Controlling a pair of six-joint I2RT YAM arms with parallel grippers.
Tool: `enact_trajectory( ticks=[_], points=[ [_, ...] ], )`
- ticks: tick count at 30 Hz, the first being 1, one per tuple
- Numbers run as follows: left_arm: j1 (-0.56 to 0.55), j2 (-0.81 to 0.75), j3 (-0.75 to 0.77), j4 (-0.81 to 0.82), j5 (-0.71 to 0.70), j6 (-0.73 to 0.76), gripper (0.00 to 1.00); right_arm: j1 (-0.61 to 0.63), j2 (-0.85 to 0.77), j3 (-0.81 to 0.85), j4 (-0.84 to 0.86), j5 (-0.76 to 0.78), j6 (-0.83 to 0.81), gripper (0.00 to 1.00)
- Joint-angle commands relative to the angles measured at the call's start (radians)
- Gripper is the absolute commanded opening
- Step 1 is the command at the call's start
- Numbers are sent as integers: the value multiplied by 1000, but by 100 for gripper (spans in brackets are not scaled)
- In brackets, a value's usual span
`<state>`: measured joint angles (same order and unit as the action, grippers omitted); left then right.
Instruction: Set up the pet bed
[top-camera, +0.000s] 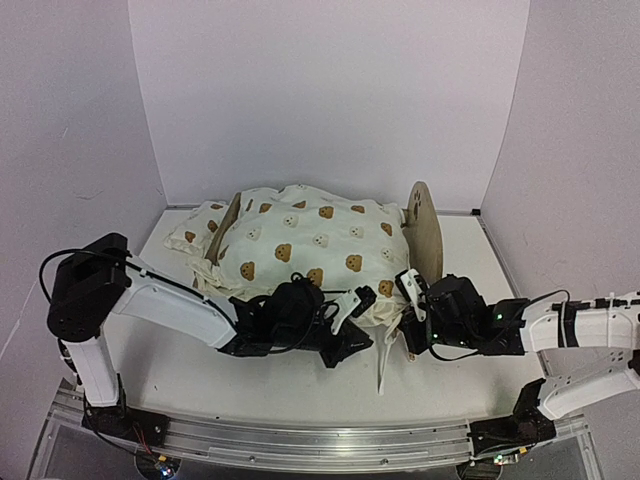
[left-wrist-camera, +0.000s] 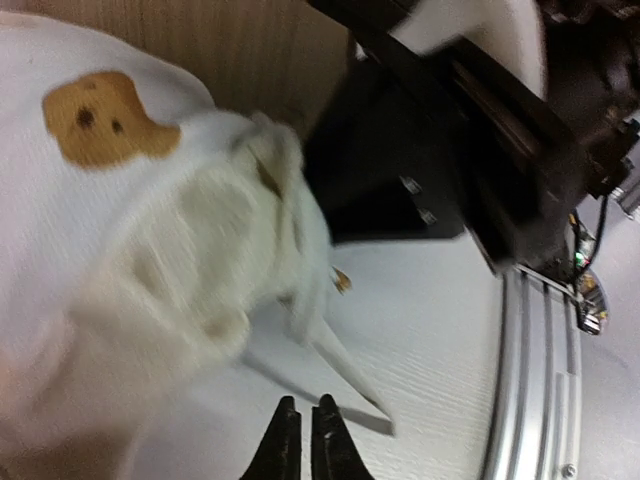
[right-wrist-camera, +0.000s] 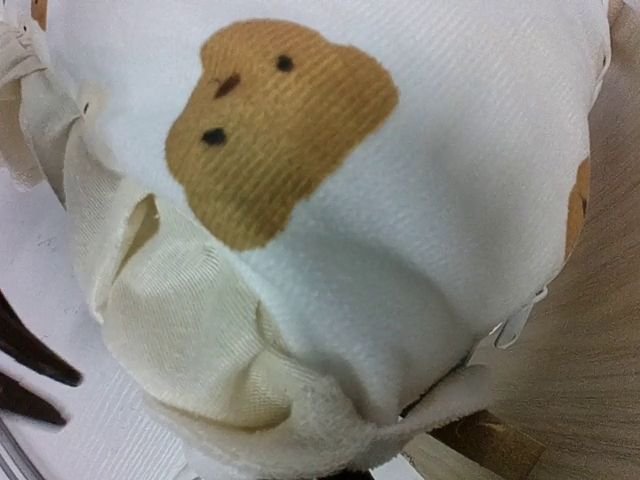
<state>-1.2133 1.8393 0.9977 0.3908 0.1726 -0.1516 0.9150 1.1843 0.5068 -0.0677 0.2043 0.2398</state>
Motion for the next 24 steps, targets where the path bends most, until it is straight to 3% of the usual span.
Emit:
enact_trajectory(
  ticks=[1,4,9,13,24],
  points=[
    [12,140,178,35,-122,47,2,-6,-50,-11,81,-19,-20,0],
    [3,200,234,37,-240,74,0,-7,-51,-10,90,-34,-12,0],
    [-5,217,276,37,-317,84,0,-7,-42,-5,99,-52,-10,0],
    [-25,205,278,81,-236,139,0,-7,-31,-5,99,-30,3,0],
    [-27,195,276,102,-42,131,17,-7,-28,-6,2,51,65,0]
  ],
)
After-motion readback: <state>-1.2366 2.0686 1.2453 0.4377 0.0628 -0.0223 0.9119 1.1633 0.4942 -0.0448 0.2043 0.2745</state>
